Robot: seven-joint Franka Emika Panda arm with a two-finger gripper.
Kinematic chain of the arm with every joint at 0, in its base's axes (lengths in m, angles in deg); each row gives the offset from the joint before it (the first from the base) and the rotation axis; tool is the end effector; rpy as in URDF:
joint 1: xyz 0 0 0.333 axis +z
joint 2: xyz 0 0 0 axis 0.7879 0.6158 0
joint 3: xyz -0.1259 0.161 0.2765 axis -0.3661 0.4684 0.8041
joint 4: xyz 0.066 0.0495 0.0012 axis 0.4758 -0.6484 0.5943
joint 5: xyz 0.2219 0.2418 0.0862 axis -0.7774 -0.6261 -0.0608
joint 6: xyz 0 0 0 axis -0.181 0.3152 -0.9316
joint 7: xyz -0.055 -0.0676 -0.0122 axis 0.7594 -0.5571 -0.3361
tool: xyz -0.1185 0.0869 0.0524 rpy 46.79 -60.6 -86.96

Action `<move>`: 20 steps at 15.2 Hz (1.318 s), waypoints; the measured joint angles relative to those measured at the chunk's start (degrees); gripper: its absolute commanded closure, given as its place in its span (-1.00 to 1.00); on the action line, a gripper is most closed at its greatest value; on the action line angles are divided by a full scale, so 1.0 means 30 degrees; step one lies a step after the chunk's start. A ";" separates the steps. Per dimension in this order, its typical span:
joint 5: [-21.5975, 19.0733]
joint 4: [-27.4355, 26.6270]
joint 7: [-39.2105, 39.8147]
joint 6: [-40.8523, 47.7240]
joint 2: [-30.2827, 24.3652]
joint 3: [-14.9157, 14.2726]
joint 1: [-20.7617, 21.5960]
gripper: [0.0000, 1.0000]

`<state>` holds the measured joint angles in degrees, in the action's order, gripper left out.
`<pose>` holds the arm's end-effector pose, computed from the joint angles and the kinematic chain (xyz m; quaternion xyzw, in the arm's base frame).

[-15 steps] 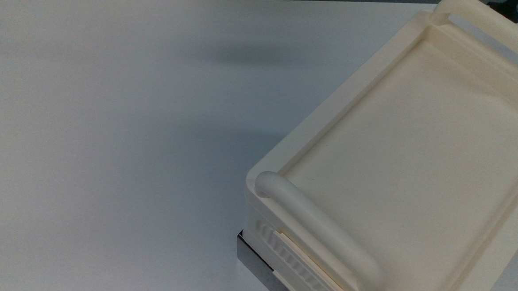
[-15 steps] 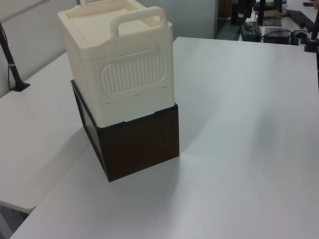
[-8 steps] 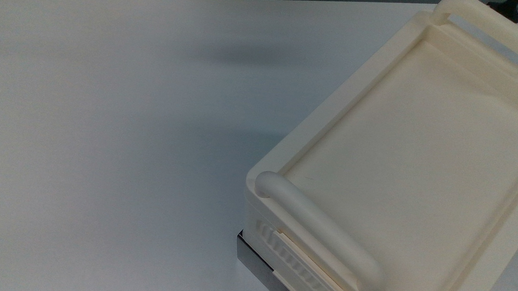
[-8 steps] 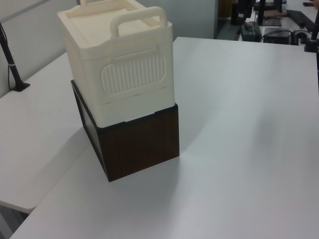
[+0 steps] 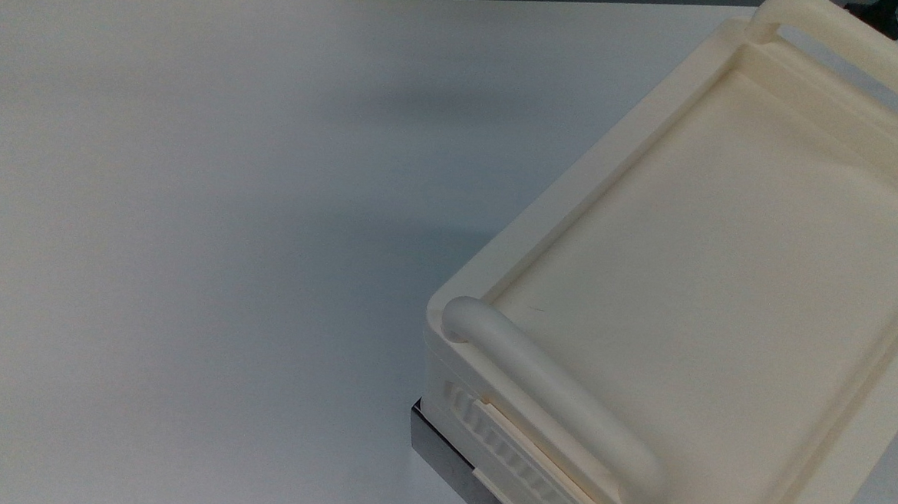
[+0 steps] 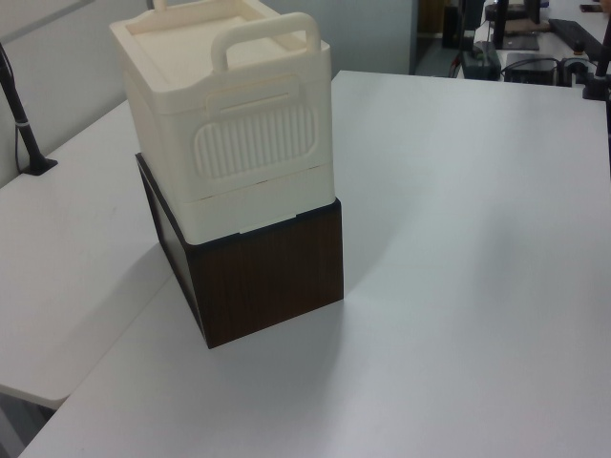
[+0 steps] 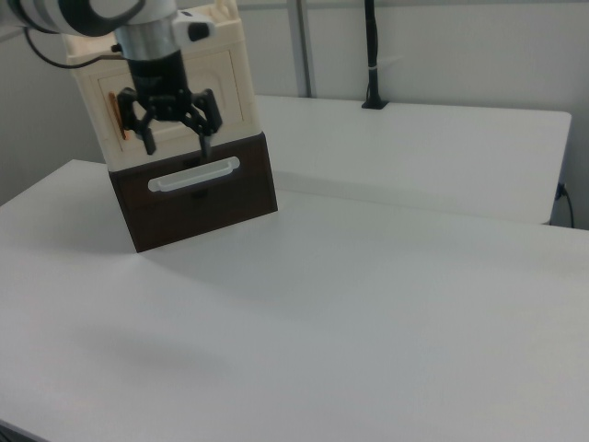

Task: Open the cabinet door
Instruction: 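Move the open gripper toward the cream cabinet door's edge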

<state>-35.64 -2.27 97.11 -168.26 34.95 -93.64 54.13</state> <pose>0.4958 -0.0172 0.6260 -0.9866 -0.1573 -0.0367 0.0222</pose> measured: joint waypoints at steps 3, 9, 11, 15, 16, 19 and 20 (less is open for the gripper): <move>0.0001 0.0001 0.0710 -0.1034 0.0072 0.1201 -0.0010 -0.62; -0.2375 0.0388 0.0866 -0.2781 0.0414 0.2692 0.0071 0.23; -0.3183 0.0524 0.1218 -0.4021 0.0440 0.2741 0.0344 0.23; -0.3268 0.0774 0.1234 -0.5830 0.1085 0.3011 0.1467 0.23; -0.3268 0.0979 0.1262 -0.5972 0.1359 0.3191 0.1552 0.23; -0.3269 0.1620 0.1996 -0.6365 0.2173 0.3673 0.1636 0.22; -0.3268 0.1745 0.2155 -0.6662 0.2385 0.3812 0.1638 0.22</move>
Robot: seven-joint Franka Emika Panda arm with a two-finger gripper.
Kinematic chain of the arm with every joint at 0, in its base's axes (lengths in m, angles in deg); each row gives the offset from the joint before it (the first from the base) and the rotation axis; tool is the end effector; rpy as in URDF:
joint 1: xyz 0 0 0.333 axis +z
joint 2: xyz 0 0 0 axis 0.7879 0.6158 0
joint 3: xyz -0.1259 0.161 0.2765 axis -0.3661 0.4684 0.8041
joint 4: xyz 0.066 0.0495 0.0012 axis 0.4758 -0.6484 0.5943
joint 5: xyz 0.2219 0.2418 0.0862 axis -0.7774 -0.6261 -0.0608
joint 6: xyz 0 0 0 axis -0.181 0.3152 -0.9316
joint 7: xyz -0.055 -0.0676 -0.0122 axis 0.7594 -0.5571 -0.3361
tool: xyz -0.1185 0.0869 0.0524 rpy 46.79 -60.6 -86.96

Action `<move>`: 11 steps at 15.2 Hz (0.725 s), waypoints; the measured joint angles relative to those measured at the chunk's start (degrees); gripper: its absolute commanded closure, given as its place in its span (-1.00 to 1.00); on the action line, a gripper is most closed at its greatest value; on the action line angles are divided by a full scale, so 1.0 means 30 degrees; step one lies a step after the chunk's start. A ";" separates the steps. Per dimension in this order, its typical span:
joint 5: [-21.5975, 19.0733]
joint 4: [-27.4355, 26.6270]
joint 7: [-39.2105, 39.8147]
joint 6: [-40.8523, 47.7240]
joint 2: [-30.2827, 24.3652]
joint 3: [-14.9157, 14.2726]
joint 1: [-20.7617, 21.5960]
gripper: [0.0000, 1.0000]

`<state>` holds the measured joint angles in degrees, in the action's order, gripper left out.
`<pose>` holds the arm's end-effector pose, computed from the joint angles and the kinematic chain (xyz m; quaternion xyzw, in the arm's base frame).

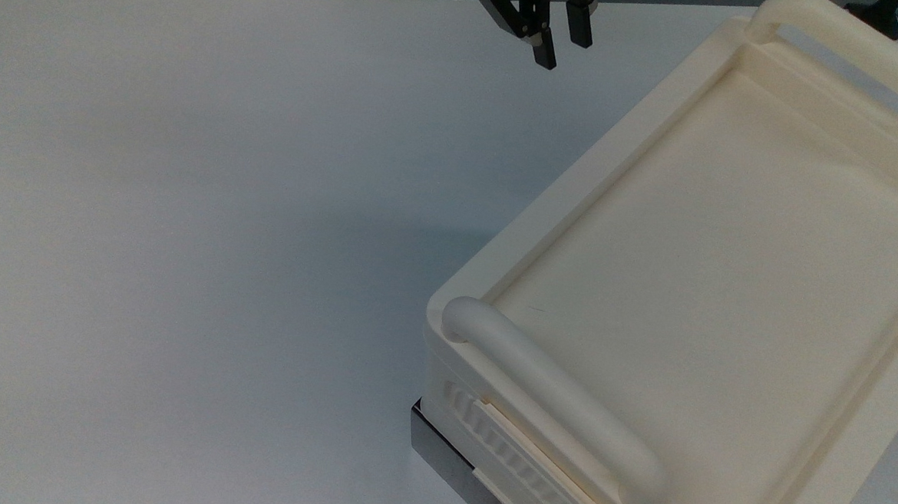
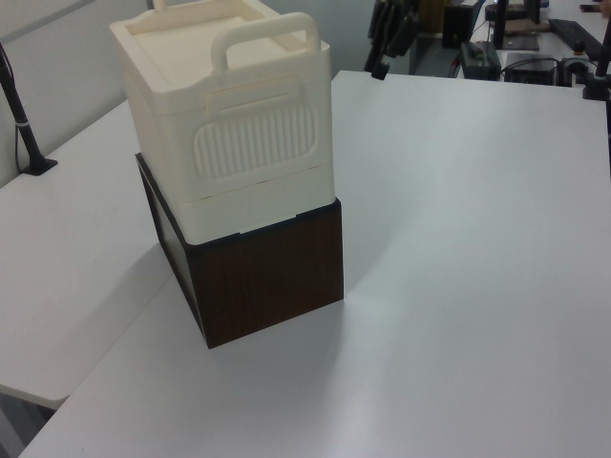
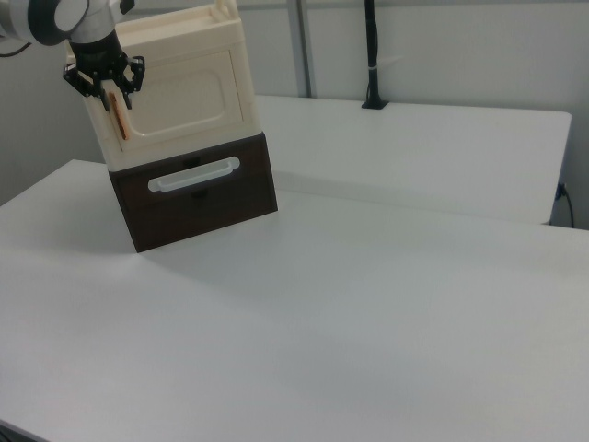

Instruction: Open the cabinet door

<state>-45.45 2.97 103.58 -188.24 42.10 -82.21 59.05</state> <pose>0.5620 0.1570 0.6443 -0.9212 -0.3207 -0.1998 0.0934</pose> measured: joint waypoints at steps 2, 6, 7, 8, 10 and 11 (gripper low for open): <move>0.0000 0.0141 0.0122 -0.0501 0.0315 0.0265 0.0001 0.22; 0.0000 0.0436 0.0187 -0.1248 0.0892 0.0721 0.0133 0.22; 0.0000 0.0483 0.0195 -0.1356 0.0974 0.0735 0.0246 0.22; 0.0000 0.0499 0.0195 -0.1545 0.1057 0.0754 0.0350 0.22; 0.0000 0.0537 0.0195 -0.2138 0.1292 0.0769 0.0595 0.22; 0.0000 0.0576 0.0195 -0.2377 0.1452 0.0769 0.0685 0.22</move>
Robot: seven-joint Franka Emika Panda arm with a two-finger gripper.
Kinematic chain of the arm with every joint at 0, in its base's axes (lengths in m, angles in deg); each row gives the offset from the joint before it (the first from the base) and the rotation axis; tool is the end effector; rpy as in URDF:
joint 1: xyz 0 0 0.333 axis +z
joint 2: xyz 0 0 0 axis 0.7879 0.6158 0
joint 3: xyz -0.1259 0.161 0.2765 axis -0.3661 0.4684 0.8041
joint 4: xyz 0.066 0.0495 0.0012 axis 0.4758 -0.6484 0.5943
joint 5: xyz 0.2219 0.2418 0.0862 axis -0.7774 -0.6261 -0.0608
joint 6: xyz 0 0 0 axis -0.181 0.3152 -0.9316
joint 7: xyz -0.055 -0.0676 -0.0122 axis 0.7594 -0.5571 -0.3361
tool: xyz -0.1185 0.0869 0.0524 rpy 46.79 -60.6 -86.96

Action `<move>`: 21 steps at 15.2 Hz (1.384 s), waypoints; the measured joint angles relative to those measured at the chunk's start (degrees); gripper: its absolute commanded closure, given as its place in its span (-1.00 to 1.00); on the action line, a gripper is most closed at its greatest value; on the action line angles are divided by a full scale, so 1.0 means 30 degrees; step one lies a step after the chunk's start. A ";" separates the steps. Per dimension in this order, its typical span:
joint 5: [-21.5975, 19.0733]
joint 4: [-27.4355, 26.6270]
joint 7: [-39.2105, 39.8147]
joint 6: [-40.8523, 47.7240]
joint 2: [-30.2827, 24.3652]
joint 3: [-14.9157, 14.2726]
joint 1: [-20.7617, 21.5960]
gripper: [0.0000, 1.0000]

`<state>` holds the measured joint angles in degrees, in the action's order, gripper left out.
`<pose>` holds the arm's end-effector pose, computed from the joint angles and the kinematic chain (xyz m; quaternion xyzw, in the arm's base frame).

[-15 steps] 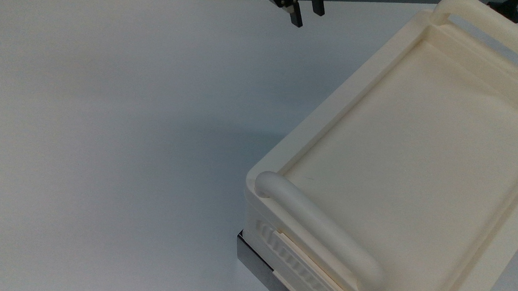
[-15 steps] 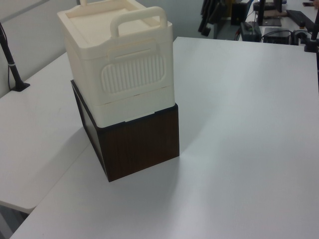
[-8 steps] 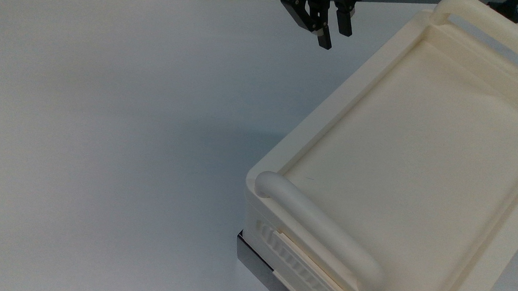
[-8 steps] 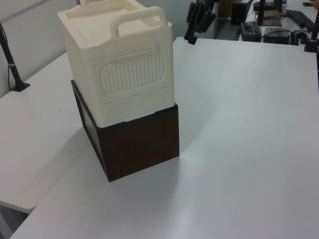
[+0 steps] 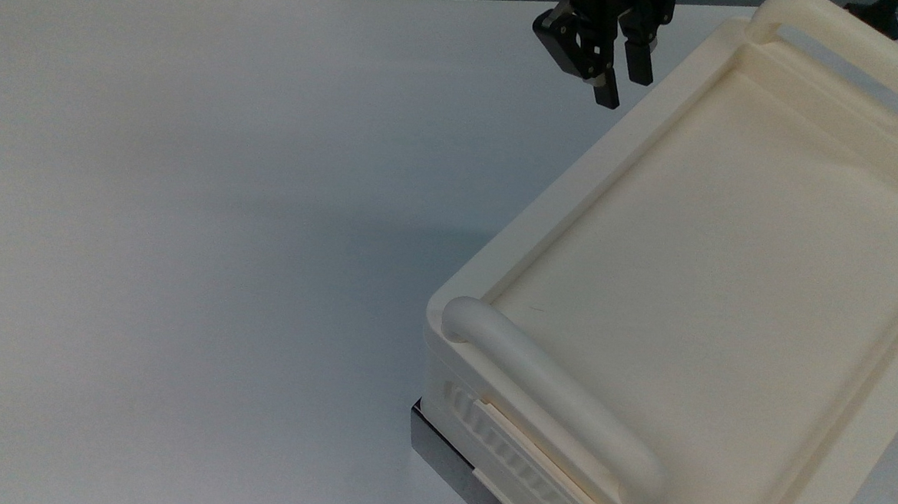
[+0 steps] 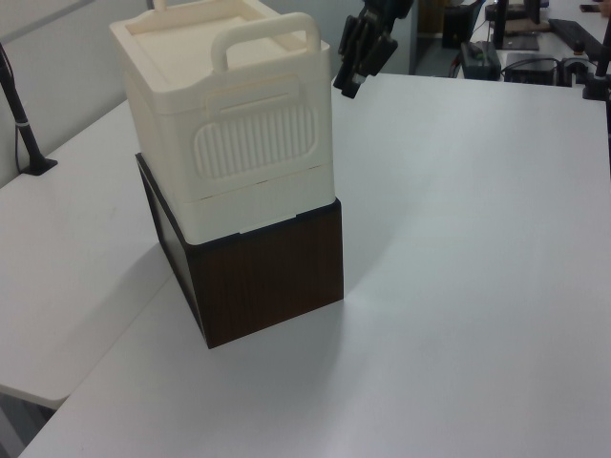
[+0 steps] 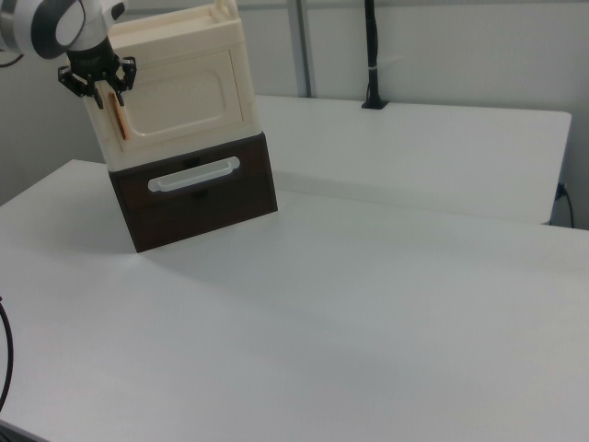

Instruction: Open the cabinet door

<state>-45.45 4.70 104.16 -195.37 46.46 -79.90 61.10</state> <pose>0.5865 0.2014 0.6313 -0.9027 -0.3454 -0.2355 0.1015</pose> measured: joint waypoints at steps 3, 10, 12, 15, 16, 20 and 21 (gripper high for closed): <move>0.0000 0.0327 0.0000 -0.0403 0.0514 0.0003 0.0111 0.41; 0.0010 0.0532 0.0002 -0.1020 0.0911 0.0020 0.0351 1.00; 0.0009 0.0541 0.0006 -0.1020 0.0913 0.0020 0.0345 1.00; 0.0009 0.0547 0.0006 -0.1019 0.0906 0.0022 0.0340 1.00; 0.0009 0.0551 0.0006 -0.1019 0.0891 0.0021 0.0338 1.00; -0.0011 0.0564 0.0000 -0.0038 0.0646 0.0017 0.0052 1.00; -0.0010 0.0569 0.0002 0.0756 0.0381 0.0003 -0.0227 1.00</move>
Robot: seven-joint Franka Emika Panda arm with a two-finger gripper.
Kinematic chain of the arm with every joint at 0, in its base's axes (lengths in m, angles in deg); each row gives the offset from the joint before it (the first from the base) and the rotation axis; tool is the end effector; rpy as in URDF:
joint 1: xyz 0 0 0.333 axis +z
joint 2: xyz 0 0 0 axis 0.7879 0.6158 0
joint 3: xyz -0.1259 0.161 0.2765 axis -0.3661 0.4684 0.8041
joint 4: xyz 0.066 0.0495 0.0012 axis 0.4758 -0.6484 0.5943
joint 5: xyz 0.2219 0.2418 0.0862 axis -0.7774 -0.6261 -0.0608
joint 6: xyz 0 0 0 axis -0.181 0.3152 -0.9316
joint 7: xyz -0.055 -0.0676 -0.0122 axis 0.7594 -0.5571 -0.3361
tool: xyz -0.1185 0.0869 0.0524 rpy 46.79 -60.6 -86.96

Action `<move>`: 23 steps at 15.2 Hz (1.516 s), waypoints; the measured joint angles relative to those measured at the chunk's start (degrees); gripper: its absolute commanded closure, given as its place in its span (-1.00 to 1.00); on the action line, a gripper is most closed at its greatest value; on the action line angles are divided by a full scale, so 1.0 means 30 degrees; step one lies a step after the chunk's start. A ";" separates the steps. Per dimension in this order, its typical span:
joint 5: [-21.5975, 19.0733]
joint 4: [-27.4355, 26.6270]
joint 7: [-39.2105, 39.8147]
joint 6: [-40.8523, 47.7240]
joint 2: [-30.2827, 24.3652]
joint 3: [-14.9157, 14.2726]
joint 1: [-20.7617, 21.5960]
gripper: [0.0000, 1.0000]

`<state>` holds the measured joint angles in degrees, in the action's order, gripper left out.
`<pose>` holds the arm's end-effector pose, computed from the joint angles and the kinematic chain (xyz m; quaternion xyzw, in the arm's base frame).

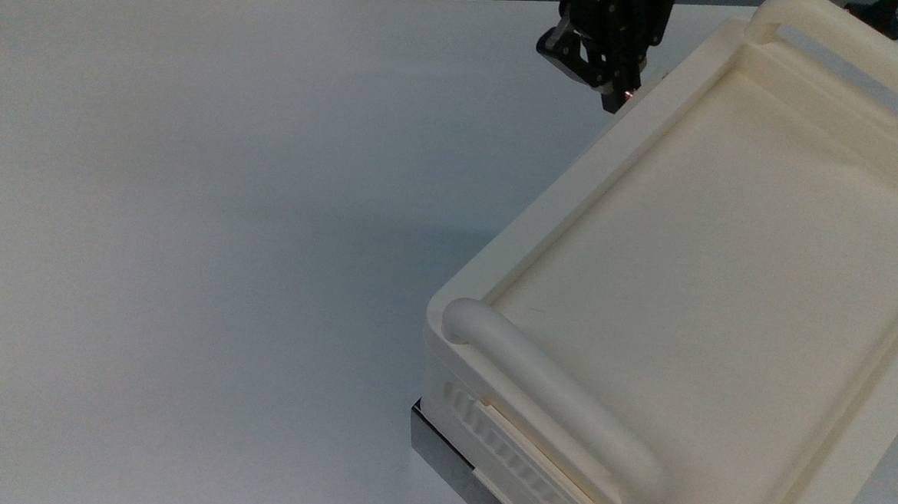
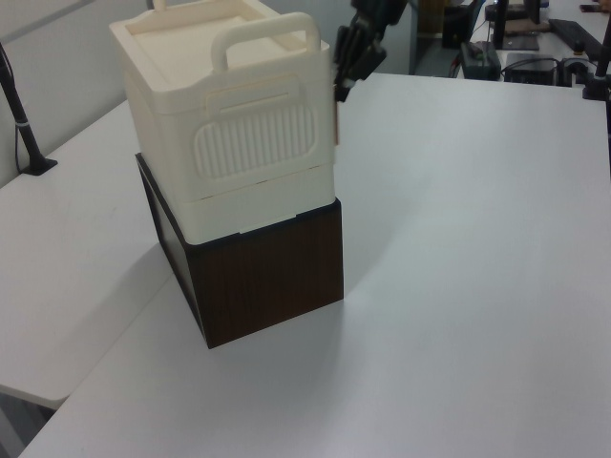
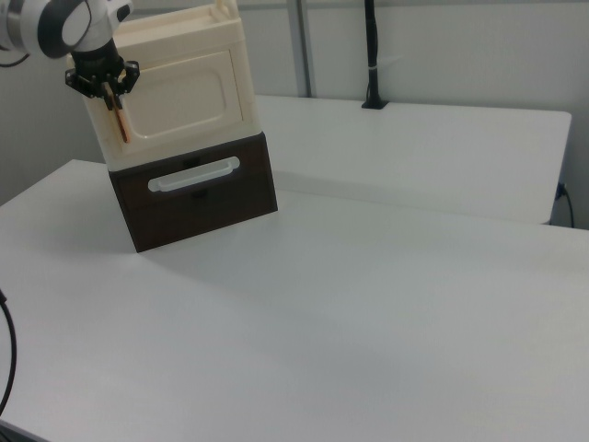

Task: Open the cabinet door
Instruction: 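Pull the door edge outward, swinging the door open on its hinge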

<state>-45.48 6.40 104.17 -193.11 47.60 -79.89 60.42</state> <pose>0.5912 0.1955 0.6277 -0.9066 -0.3434 -0.2222 0.1038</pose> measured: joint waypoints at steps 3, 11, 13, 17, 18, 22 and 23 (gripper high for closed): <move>0.0000 -0.0055 0.0109 0.2001 -0.0608 -0.0027 -0.0918 1.00; -0.1165 -0.0084 0.0207 0.6069 -0.1254 -0.0236 -0.5432 -0.20; -0.1849 -0.0170 0.0665 0.6148 -0.1213 -0.0381 -0.7094 -0.47; -0.2703 -0.0288 0.2614 0.6148 -0.1046 -0.0814 -1.0232 -1.00; -0.2705 -0.0276 0.2689 0.6148 -0.1055 -0.1058 -1.0497 -1.00; -0.2686 -0.0164 0.2881 0.6148 -0.1445 -0.2356 -1.0753 -1.00; -0.2657 -0.0162 0.2881 0.6154 -0.1619 -0.2509 -1.0753 -1.00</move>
<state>-53.45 5.92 112.81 -174.64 42.75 -87.42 28.16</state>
